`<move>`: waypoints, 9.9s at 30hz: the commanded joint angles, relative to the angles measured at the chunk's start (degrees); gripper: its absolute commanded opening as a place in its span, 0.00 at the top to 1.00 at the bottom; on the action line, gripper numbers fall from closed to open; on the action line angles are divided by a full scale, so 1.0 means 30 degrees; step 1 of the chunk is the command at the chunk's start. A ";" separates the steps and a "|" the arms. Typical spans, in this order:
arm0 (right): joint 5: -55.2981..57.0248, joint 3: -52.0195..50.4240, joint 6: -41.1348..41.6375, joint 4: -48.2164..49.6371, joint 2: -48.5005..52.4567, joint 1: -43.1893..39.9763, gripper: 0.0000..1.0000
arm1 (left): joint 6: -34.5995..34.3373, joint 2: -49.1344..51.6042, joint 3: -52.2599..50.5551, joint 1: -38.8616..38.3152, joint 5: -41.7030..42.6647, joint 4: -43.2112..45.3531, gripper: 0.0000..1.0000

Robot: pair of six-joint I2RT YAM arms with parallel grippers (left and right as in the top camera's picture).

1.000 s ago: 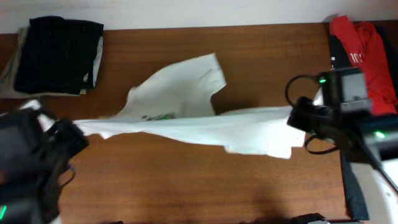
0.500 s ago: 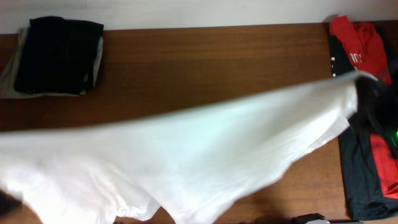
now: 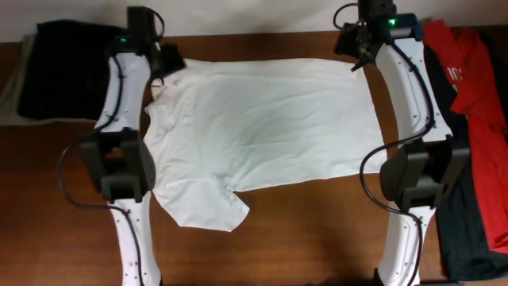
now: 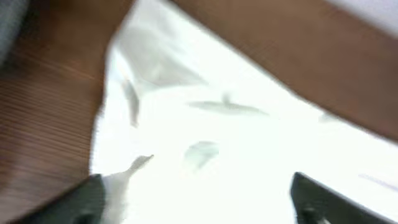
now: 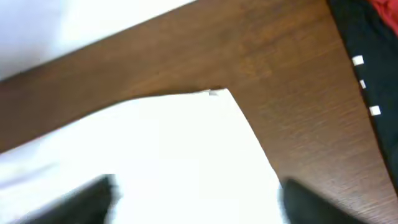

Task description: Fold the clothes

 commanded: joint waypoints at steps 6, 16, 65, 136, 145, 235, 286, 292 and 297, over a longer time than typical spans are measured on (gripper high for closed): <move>-0.2331 0.0138 0.0058 -0.4233 -0.0867 -0.1719 0.01 | 0.1071 -0.4284 0.2033 0.0641 -0.0933 -0.8276 0.01; -0.1180 -0.0007 -0.0947 -0.8233 -0.0605 -0.1734 0.01 | 0.2492 -0.4845 -0.4393 -0.1137 -0.0226 -1.4426 0.20; -0.3912 -1.2903 -0.1559 0.0211 -0.0874 -0.2004 0.96 | 0.1916 -0.4998 -1.2145 0.7614 -0.2382 -0.7031 1.00; -0.4626 -1.8761 -0.0284 -0.1960 -1.3435 -0.1982 0.01 | -0.3803 -1.6050 -2.9405 -0.0933 0.1894 -0.3679 0.27; -0.4597 -1.8761 -0.0284 -0.1989 -1.3435 -0.1982 0.01 | -0.4481 -1.6028 -3.1729 -0.0918 0.2616 -0.0991 0.24; -0.6513 -2.2185 0.2747 1.7806 -0.7155 -0.2579 0.86 | -0.3891 -1.7114 -2.9776 -0.0882 -0.6951 1.2480 0.76; -0.7308 -1.6721 -0.1282 1.5569 -0.4983 -0.0794 0.04 | -0.1515 -0.6324 -1.7398 0.1894 0.0976 1.2801 0.48; -0.7191 -1.6721 -0.1290 1.6225 -0.3497 -0.0408 0.21 | -0.1523 -0.6324 -1.7398 0.1894 -0.0022 1.2794 0.66; -0.6470 -1.6721 -0.1282 1.6291 -0.2761 -0.0153 0.21 | -0.1523 -0.6324 -1.7398 0.1894 -0.0022 1.2539 0.66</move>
